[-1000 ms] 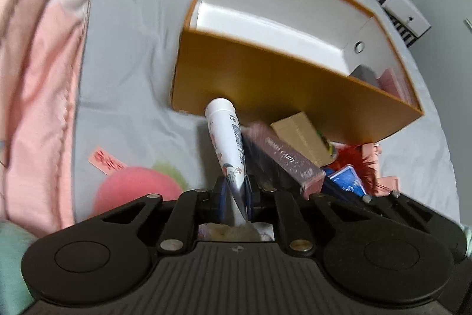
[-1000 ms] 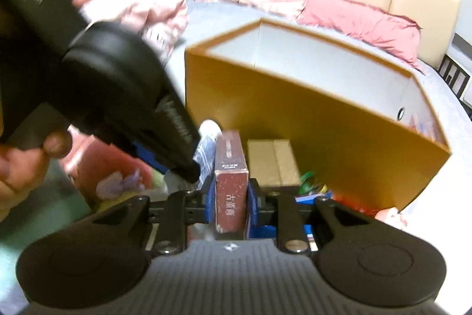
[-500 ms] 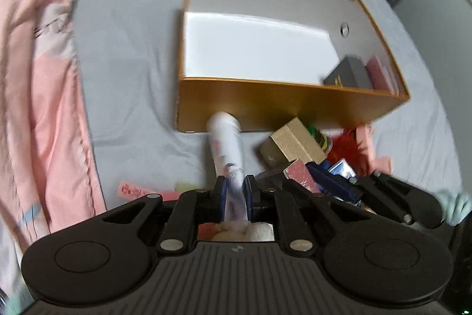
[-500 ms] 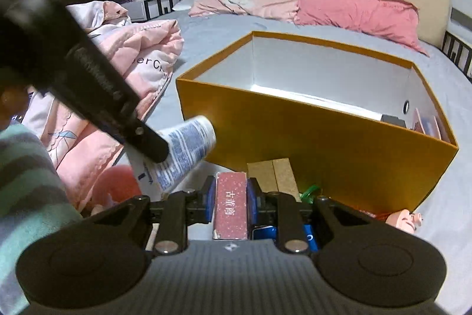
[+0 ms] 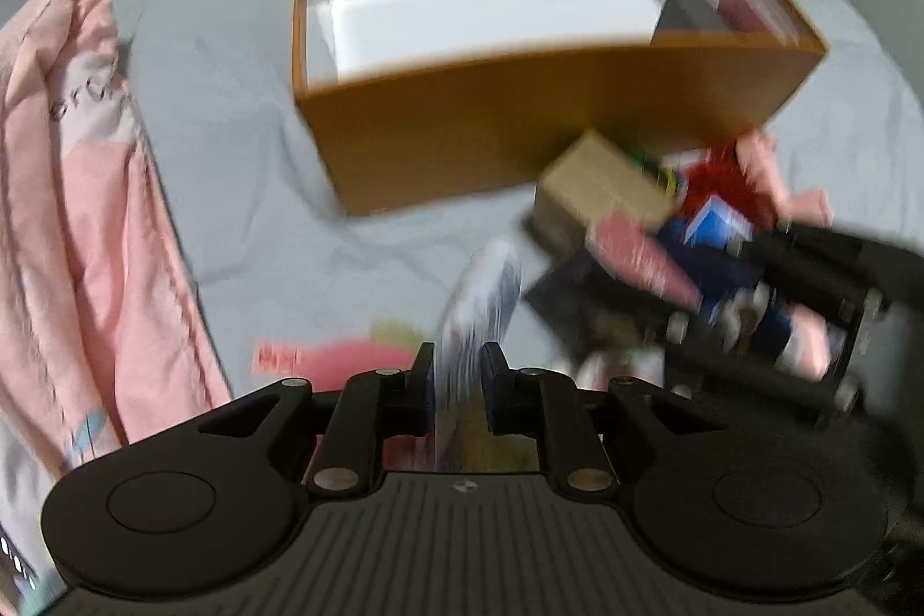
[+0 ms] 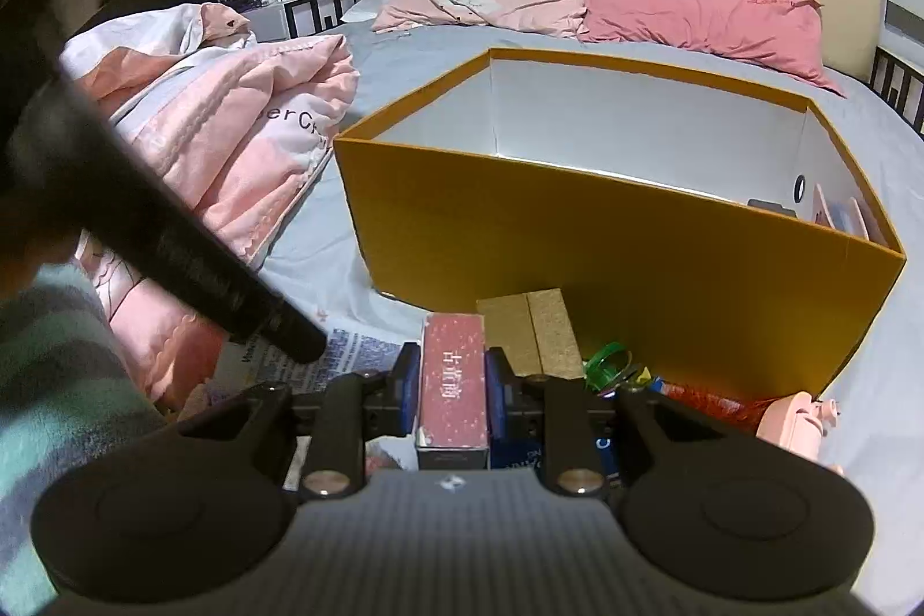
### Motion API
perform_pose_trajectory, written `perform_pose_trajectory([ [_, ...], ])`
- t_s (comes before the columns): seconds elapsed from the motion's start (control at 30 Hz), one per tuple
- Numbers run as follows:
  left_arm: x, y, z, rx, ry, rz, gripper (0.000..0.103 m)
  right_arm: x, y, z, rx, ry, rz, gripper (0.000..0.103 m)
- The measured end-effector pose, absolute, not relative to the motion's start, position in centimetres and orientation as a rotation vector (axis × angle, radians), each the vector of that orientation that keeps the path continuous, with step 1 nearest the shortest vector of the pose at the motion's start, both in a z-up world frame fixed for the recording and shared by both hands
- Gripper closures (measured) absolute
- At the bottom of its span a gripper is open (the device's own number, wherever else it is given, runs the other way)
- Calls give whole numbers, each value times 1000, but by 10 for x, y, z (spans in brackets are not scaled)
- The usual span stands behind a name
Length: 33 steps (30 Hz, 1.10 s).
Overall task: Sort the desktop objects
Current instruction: 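Carry the lotion tube and PHOTO CARD box into the box while the right tool releases its box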
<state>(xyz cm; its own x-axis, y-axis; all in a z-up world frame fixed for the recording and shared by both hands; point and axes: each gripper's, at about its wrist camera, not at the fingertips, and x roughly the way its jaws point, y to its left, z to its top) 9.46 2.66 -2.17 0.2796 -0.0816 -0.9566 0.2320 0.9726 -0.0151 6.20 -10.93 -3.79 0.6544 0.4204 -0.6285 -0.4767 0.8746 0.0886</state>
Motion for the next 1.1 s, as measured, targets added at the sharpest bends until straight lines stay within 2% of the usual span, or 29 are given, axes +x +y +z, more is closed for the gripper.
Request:
perform_pose_trajectory([
  [0.17, 75, 39, -26, 47, 1223, -153, 87, 61, -108, -40, -84, 690, 509, 78],
  [0.37, 67, 42, -11, -13, 1040, -153, 87, 57, -104, -41, -97, 683, 503, 78],
  [0.5, 74, 39, -16, -17, 1061, -146, 87, 56, -104, -44, -98, 692, 497, 78],
  [0.67, 59, 34, -6, -14, 994, -156, 93, 56, -106, -43, -66, 689, 489, 79],
  [0.83, 43, 33, 29, -40, 892, -188, 94, 50, -112, -23, -23, 643, 484, 79],
  [1.1, 63, 31, 106, -94, 776, -266, 94, 53, -149, 50, 159, 516, 479, 79],
])
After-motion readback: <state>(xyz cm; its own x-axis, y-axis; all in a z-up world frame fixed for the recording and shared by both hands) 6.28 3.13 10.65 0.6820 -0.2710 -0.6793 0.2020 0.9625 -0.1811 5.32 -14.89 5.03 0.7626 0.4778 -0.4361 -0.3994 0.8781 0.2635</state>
